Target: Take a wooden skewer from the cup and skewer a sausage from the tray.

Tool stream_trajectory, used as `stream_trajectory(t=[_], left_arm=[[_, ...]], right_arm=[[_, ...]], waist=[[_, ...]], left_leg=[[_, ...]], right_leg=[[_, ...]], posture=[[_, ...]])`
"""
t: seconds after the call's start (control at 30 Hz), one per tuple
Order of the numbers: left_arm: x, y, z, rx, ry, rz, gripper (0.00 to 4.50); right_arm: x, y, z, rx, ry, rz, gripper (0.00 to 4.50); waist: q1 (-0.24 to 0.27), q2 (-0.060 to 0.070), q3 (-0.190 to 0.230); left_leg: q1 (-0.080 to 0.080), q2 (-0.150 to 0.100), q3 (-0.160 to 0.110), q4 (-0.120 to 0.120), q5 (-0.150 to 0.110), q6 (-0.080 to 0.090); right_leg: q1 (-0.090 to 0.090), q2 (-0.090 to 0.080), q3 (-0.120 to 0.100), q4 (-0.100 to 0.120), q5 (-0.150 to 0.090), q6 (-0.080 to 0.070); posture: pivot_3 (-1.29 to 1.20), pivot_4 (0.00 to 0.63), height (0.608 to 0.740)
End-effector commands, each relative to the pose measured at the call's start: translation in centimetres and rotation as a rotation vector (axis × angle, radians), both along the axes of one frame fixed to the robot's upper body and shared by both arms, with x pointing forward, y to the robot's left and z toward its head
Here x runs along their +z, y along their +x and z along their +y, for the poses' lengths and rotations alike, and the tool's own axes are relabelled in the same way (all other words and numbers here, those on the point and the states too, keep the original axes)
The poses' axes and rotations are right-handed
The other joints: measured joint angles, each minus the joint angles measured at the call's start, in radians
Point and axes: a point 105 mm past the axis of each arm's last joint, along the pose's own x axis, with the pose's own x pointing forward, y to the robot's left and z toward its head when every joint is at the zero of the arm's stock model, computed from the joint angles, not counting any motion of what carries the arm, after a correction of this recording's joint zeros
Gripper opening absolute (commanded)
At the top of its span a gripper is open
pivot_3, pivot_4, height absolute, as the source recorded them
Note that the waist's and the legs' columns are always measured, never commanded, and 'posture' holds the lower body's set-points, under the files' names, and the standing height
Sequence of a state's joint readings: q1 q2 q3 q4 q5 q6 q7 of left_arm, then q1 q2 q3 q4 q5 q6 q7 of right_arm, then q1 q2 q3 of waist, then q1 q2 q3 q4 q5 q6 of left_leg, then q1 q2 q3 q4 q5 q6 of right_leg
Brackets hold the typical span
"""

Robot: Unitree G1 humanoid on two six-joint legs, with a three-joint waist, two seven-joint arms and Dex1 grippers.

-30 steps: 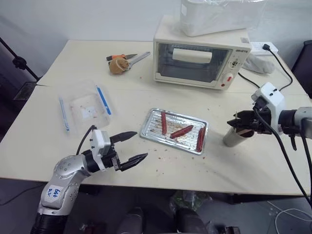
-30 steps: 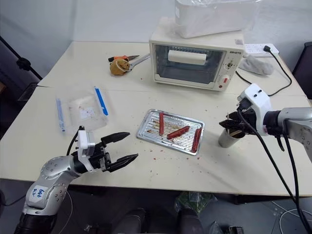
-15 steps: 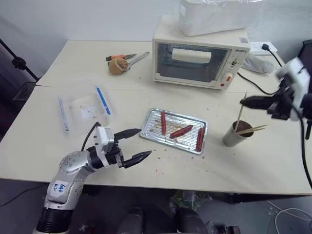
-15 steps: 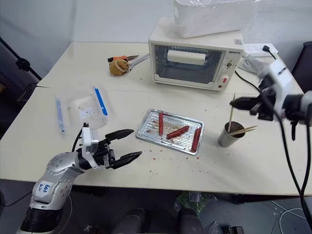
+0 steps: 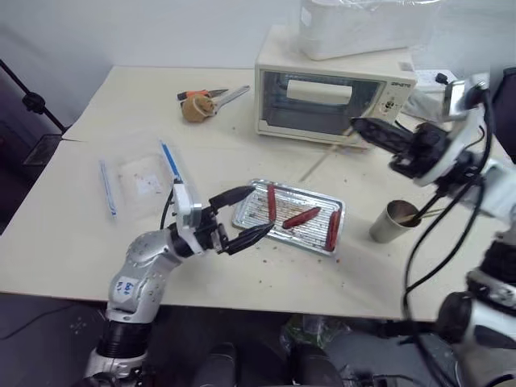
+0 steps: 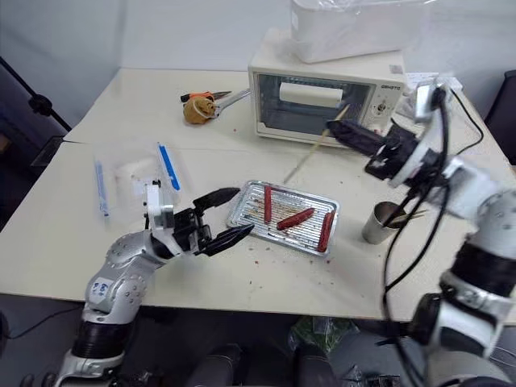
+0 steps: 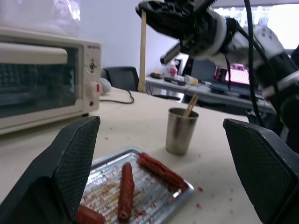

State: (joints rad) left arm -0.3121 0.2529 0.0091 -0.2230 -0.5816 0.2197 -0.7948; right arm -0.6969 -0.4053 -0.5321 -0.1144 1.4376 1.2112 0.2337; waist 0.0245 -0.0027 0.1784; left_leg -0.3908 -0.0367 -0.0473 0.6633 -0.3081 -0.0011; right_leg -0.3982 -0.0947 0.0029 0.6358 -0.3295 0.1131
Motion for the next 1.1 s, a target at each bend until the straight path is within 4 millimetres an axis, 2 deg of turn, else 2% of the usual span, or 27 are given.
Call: stream_trajectory(t=[0.03,0.17,0.5,0.53,0.67,1.0,1.1], left_arm=[[1.3,0.0,-0.9,0.016,-0.047,-0.046,4.5],[1.8,0.2,-1.6,0.038,-0.09,-0.054,4.5],[2.4,0.2,-2.3,0.054,-0.139,-0.062,4.5],[2.4,0.1,-2.4,0.05,-0.14,-0.063,4.1],[2.3,-0.1,-2.8,0.036,-0.132,-0.064,3.15],[2.3,-0.3,-2.8,0.031,-0.128,-0.065,0.19],[2.3,-0.3,-2.7,0.033,-0.126,-0.067,0.05]], right_arm=[[0.6,-0.8,0.6,-0.014,0.123,0.01,0.01],[-1.0,-1.6,2.3,0.054,0.18,0.084,0.01],[-2.0,-1.9,3.6,0.09,0.21,0.154,0.01],[-2.1,-1.9,3.7,0.09,0.205,0.155,0.0],[-2.5,-2.1,3.9,0.092,0.19,0.157,0.0],[-3.4,-2.7,4.2,0.112,0.159,0.164,0.0],[-4.5,-3.0,4.2,0.113,0.108,0.182,0.0]], waist=[[-0.002,0.0,0.0],[-0.004,0.0,0.0],[-0.025,0.0,0.0],[-0.026,0.0,0.0],[-0.026,0.0,0.0],[-0.025,0.0,0.0],[-0.025,0.0,0.0]], left_leg=[[0.0,-0.001,0.001,0.001,0.0,0.001],[0.0,-0.003,0.001,0.001,0.001,0.003],[0.0,-0.002,0.001,0.0,0.001,0.003],[0.0,-0.002,0.001,0.0,0.001,0.003],[0.0,-0.002,0.001,0.0,0.001,0.003],[0.0,-0.002,0.001,0.0,0.001,0.003],[0.0,-0.002,0.001,-0.001,0.001,0.004]], right_leg=[[0.0,0.0,0.001,0.0,0.0,0.001],[0.0,-0.001,0.002,0.0,0.002,0.003],[0.0,0.0,0.002,0.0,0.002,0.003],[0.0,0.0,0.002,0.0,0.002,0.003],[0.0,0.0,0.002,0.0,0.002,0.003],[0.0,0.0,0.003,-0.001,0.002,0.003],[0.0,0.0,0.003,-0.004,0.002,0.003]], posture=[[0.0,0.15,0.74],[0.0,0.15,0.74],[0.0,0.15,0.74],[0.0,0.15,0.74],[0.0,0.15,0.74],[0.0,0.15,0.74],[0.0,0.15,0.74]])
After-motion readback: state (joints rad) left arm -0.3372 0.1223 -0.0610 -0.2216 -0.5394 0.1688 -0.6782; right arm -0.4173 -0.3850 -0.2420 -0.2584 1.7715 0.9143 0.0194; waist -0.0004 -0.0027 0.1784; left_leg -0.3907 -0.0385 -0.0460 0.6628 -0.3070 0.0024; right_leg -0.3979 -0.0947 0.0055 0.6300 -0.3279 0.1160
